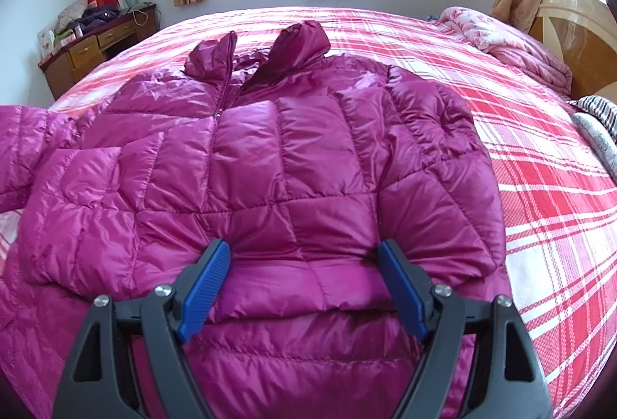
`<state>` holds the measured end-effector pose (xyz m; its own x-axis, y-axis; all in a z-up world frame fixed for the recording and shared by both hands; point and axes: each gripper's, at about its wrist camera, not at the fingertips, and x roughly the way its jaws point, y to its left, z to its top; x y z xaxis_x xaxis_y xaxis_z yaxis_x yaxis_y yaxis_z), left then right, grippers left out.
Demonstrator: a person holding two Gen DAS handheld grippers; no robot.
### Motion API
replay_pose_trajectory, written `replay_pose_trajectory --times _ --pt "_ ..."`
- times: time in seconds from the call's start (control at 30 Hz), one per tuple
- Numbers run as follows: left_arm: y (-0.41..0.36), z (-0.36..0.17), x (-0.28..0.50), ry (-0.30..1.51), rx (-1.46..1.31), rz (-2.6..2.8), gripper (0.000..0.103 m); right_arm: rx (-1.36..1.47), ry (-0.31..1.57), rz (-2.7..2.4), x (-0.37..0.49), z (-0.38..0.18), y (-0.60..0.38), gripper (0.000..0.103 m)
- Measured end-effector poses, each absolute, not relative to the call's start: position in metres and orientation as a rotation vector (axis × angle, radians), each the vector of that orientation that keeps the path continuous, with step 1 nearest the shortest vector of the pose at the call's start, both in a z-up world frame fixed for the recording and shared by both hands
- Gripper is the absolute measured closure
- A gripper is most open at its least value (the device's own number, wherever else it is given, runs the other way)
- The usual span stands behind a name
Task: Fold large clothes
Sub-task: 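Lift the grasped side and fold it over the jacket front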
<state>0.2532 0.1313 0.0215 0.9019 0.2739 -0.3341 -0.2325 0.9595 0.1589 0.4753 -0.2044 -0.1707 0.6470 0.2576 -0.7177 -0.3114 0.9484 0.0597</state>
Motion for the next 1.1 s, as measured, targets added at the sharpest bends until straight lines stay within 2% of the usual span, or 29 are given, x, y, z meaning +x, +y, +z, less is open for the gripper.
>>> replay_pose_trajectory --times 0.17,0.33,0.6,0.8,1.1 --pt "0.074 0.03 0.267 0.34 0.234 0.166 0.097 0.05 0.743 0.306 0.464 -0.146 -0.235 0.022" --pt "0.029 0.025 0.283 0.355 0.319 0.086 0.097 0.044 0.682 0.29 0.456 -0.132 -0.248 0.022" --pt "-0.035 0.025 0.318 0.374 0.389 -0.01 0.097 0.06 0.748 0.261 0.459 -0.168 -0.26 0.022" --pt "-0.072 0.021 0.34 0.394 0.439 -0.076 0.097 0.075 0.757 0.274 0.459 -0.172 -0.263 0.022" --pt "-0.124 -0.026 0.375 0.461 0.458 -0.155 0.097 0.072 0.746 0.279 0.451 -0.176 -0.262 0.019"
